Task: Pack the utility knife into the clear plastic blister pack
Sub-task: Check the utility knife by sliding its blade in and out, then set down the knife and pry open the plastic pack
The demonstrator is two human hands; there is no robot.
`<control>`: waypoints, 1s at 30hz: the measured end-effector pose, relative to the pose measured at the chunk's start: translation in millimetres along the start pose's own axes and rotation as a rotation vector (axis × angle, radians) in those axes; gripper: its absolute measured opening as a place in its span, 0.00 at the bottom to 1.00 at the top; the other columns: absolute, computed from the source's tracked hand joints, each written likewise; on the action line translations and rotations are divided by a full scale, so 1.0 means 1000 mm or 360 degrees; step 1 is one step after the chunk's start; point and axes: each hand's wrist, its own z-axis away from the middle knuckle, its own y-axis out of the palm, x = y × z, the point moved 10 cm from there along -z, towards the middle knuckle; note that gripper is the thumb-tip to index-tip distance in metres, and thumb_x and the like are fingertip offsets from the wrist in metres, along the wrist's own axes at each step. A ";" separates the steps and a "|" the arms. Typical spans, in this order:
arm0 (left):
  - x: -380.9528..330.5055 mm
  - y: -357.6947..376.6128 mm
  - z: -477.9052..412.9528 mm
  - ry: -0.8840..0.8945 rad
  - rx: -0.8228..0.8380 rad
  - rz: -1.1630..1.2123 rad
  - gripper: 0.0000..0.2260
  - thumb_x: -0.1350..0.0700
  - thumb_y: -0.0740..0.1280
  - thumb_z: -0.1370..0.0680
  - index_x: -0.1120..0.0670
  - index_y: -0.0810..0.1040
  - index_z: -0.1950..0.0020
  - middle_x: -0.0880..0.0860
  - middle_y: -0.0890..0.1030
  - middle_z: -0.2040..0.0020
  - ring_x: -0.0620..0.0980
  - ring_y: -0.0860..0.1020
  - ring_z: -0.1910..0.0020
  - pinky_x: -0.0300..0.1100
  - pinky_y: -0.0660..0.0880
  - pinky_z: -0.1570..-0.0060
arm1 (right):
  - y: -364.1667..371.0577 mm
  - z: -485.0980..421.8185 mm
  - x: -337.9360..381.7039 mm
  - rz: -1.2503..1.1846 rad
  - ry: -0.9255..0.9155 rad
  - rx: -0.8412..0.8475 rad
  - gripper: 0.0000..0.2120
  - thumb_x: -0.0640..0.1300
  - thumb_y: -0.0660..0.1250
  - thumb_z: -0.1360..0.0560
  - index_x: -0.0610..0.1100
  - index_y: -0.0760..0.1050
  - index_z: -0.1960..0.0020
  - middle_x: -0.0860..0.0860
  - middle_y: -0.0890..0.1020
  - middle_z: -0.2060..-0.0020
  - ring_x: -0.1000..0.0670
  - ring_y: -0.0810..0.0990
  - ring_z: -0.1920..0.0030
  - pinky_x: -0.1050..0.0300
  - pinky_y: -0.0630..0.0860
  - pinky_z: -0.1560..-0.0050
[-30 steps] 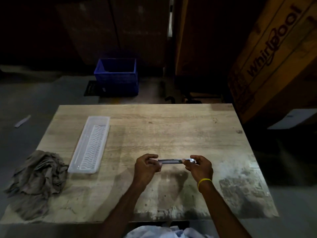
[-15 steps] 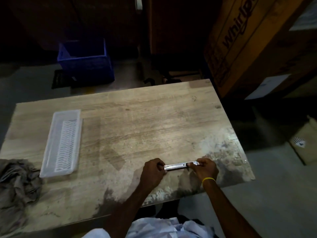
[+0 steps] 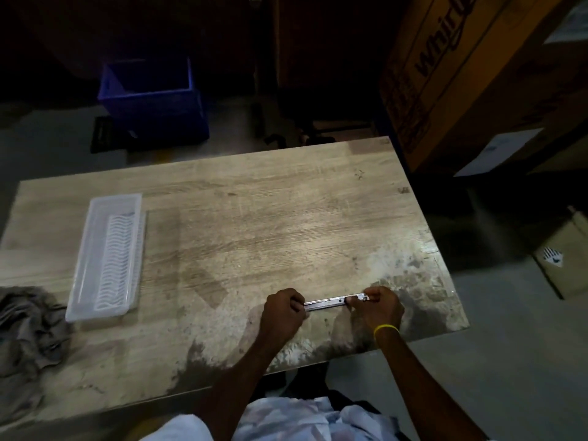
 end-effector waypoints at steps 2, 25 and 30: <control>0.004 0.001 -0.001 -0.0016 0.0021 0.0030 0.06 0.63 0.70 0.32 0.52 0.83 0.62 0.48 0.84 0.68 0.41 0.82 0.70 0.40 0.80 0.68 | -0.001 0.001 0.001 0.0014 -0.0018 -0.0010 0.20 0.41 0.85 0.47 0.50 0.74 0.69 0.46 0.82 0.68 0.47 0.82 0.65 0.54 0.79 0.57; 0.136 -0.311 0.017 -0.0162 -0.1337 0.0003 0.20 0.57 0.77 0.32 0.58 0.80 0.42 0.60 0.81 0.47 0.61 0.79 0.47 0.55 0.76 0.43 | 0.180 0.128 0.133 0.0160 -0.0664 0.0973 0.06 0.41 0.77 0.34 0.49 0.82 0.60 0.55 0.84 0.65 0.55 0.83 0.63 0.55 0.82 0.57; 0.207 -0.361 0.017 -0.0571 -0.1359 -0.0232 0.34 0.47 0.74 0.29 0.62 0.69 0.29 0.67 0.71 0.30 0.67 0.68 0.30 0.61 0.62 0.30 | 0.224 0.174 0.173 0.0131 -0.0800 0.1181 0.05 0.41 0.75 0.31 0.49 0.82 0.58 0.55 0.84 0.63 0.53 0.84 0.62 0.54 0.82 0.54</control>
